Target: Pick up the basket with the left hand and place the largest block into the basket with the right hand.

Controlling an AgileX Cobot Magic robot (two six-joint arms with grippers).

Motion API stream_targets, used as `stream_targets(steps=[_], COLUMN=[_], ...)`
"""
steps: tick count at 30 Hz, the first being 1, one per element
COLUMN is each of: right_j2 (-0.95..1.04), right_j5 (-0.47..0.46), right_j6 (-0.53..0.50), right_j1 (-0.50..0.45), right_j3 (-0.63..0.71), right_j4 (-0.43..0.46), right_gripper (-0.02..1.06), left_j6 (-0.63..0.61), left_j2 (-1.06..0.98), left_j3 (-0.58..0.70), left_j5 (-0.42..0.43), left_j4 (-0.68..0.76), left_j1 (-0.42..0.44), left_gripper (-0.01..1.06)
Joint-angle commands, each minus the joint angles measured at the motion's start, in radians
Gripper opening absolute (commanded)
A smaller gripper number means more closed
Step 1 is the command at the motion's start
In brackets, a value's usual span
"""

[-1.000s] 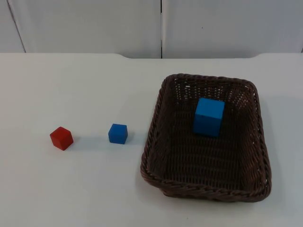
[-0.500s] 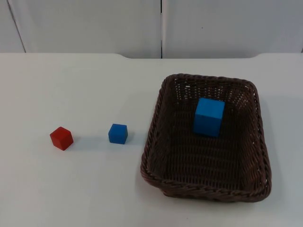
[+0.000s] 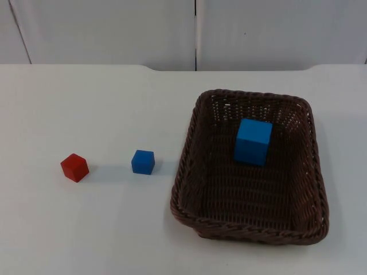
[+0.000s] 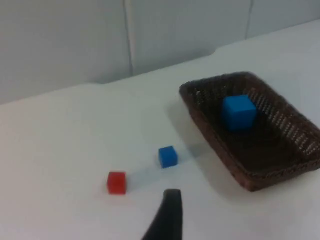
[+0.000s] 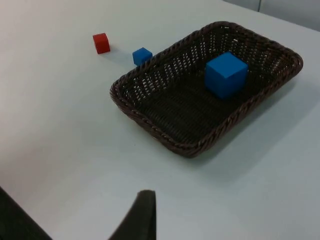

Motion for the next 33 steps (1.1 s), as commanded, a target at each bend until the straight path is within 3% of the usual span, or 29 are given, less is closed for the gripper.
stream_targets(steps=[1,10,33], right_j2=[-0.004,-0.004,-0.004], right_j5=[-0.001,-0.001,-0.001], right_j6=[0.000,0.000,0.008], right_j1=[0.004,0.004,0.004], right_j3=[0.003,0.003,0.003], right_j4=[-0.008,-0.011,-0.005], right_gripper=[0.92,0.92,0.92], left_j6=[-0.030,-0.052,-0.049], left_j2=[-0.003,-0.003,-0.003], left_j3=[0.003,0.113,0.110], left_j5=[0.024,0.038,0.038], left_j4=[0.025,0.051,0.051], left_j1=[-0.005,-0.005,-0.005], left_gripper=[0.78,0.78,0.78])
